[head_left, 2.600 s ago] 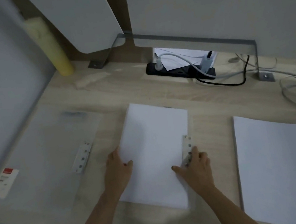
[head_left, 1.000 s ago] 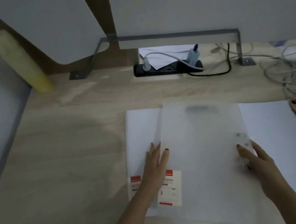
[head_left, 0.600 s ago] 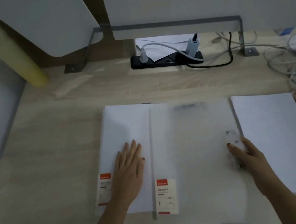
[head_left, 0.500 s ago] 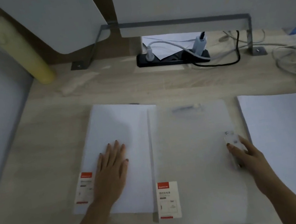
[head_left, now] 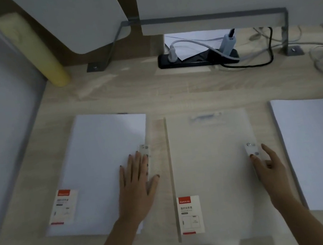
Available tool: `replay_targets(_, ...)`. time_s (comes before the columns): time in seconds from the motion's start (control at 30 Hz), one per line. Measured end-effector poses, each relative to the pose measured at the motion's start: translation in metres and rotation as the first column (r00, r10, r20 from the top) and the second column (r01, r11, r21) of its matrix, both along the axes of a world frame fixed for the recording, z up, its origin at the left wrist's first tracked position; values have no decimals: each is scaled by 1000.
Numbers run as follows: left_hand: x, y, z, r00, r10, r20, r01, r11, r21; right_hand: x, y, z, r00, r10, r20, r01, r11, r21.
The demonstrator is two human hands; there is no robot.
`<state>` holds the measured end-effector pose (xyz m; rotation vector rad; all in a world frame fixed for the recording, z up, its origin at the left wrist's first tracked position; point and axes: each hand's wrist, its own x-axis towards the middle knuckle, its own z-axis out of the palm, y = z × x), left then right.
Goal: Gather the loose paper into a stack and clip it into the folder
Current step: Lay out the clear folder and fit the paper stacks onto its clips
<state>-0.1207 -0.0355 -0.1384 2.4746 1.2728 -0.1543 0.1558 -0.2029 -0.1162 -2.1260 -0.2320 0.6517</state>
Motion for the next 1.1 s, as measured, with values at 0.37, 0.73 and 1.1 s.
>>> replay_targets(0.37, 82, -50, 43, 864, 375, 336, -95, 776, -623, -7, 1, 29, 1000, 9, -5, -9, 997, -75)
replay_targets(0.73, 82, 2, 108, 684, 615, 392, 179, 380, -908, -68, 35, 192, 853, 497, -159, -359, 779, 514)
replay_targets(1.1, -16, 58, 128, 509, 719, 473, 61, 518, -853, -116, 106, 75, 503, 855, -127, -851, 515, 102)
